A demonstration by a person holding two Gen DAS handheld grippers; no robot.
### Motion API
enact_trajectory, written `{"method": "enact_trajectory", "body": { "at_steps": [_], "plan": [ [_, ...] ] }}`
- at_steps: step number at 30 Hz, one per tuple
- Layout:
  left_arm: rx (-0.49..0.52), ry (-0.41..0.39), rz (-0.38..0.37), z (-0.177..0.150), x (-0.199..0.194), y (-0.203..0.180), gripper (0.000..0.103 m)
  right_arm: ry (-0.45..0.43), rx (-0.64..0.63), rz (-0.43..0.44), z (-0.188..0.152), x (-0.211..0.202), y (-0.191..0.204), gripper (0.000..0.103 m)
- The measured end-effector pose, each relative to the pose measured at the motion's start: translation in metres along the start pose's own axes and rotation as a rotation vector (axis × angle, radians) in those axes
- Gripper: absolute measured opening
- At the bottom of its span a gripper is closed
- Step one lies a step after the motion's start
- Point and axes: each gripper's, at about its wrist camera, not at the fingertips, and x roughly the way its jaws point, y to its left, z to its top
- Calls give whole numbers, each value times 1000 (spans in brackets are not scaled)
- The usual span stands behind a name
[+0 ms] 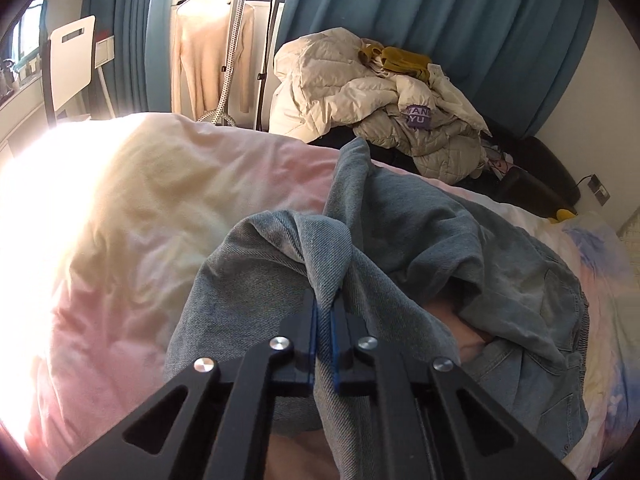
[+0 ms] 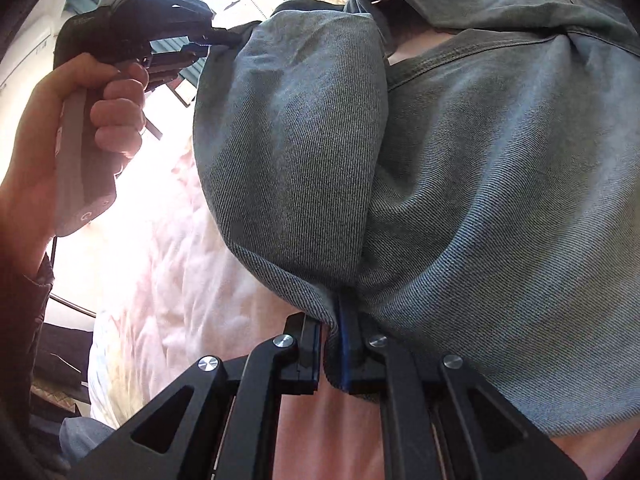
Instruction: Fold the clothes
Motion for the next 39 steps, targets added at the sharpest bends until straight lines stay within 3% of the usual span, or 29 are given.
{"method": "enact_trajectory", "body": {
  "at_steps": [4,8,15,17,21,23,26,33,36,39],
  "plan": [
    [64,-60,-15,-7,-43,3,4,-35,-23,42,3,-16,1,8],
    [65,-107,-63,-23,-91,16,4,-79,-42,91,5,-34,3,8],
    [-16,-201,-131,-102,-180,45,4,-165,-66,190,10,-62,8,8],
    [-82,-201,-140,-127,-194,62,4,-158,-103,173,1,-59,24,8],
    [-209,-120,-146,-173,-192,95,4,-58,-192,84,-29,-45,45,7],
    [-268,-87,-133,-189,-184,111,4,31,-205,26,-54,-29,54,7],
    [-337,-49,-126,-208,-173,129,4,85,-185,-17,-66,-21,50,7],
    [-441,27,-218,-221,-158,148,7,20,-46,51,-76,-50,35,9],
    [-550,0,-290,-223,-165,166,16,9,-21,56,-74,-54,29,9],
    [-662,-14,-274,-223,-166,188,17,13,-20,47,-68,-52,27,9]
  ]
}}
